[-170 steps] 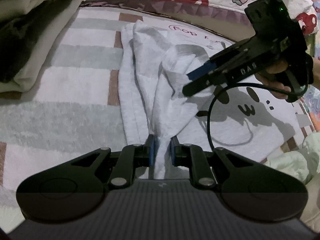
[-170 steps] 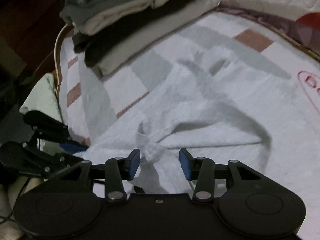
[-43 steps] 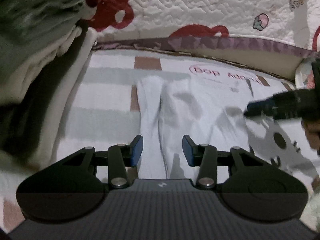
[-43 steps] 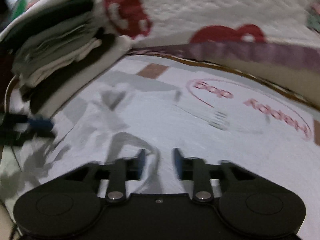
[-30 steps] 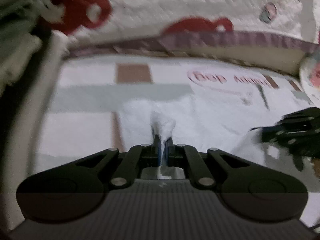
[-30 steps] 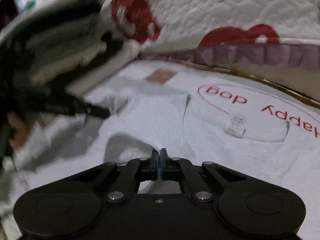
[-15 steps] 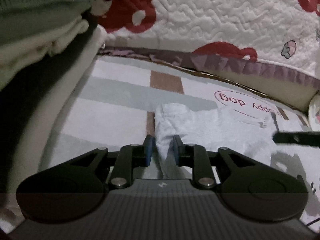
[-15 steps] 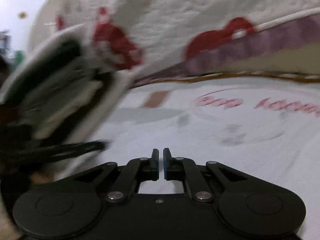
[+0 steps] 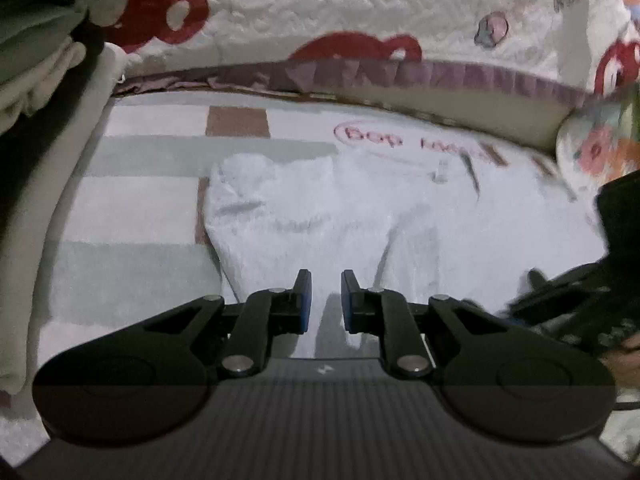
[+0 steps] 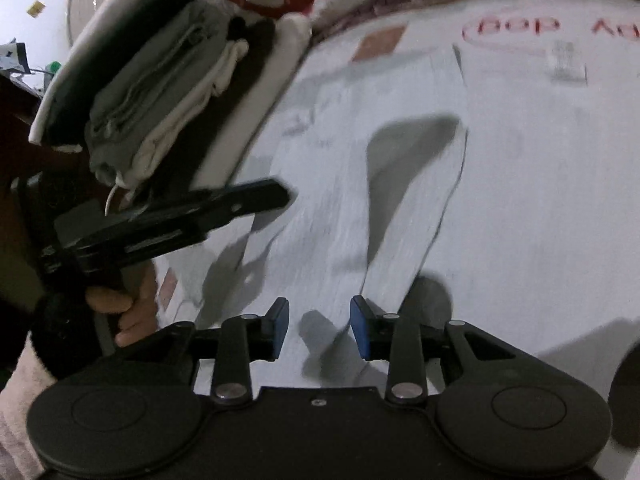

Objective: Fold clothes

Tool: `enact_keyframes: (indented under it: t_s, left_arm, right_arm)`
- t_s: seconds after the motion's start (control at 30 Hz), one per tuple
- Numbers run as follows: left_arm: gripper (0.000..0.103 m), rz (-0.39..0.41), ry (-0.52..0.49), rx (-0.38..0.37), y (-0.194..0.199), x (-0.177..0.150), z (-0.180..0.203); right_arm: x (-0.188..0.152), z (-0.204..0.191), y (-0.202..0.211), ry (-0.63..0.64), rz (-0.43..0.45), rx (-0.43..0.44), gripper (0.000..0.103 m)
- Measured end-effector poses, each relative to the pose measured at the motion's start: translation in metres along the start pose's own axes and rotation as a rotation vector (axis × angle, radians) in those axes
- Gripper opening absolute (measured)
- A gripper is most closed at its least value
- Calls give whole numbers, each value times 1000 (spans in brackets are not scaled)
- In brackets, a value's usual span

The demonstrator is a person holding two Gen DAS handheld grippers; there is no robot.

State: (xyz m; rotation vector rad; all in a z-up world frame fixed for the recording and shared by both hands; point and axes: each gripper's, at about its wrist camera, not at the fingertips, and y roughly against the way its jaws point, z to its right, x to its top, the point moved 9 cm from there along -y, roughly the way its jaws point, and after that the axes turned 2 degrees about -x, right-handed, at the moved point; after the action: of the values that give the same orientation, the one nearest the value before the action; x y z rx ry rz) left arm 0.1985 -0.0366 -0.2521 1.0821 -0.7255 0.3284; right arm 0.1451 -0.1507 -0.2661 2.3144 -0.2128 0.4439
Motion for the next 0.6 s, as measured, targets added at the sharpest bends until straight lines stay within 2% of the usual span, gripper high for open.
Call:
enact_keyframes:
  t_s: [0.17,0.27,0.33,0.37,0.4,0.43,0.53,0.6]
  left_arm:
    - [15,-10,77,-22,-11,-7,-6]
    - [15,-9,68,-16,-11,-10,-3]
    - [15,-8,81,-16,-12,-11,-4]
    - [15,-7,86,-13,-12,-11,-5]
    - [15,-6,91,-10,-12,-10,-7]
    - [15,-4,91,-3,-12,-10,-8]
    - [15,0,87,10,-12,-10,-10]
    - [15,2,87,12,-12,-11,-11]
  right_arm:
    - [-18,-14,6,3,-58,11,41]
    - [-13,-12,5,-51,-26,18,40]
    - [-8,-9,7,-139,8,14,38]
    - [-9,-11,7,-143,21,9,34]
    - [-10,-15,7,-101,32,-6,10]
    - [-12,-21,7,-36,39,-32,6]
    - [-16,-42,21,148,97,-44,6]
    - [-20,-49,30,219,92,-69,6]
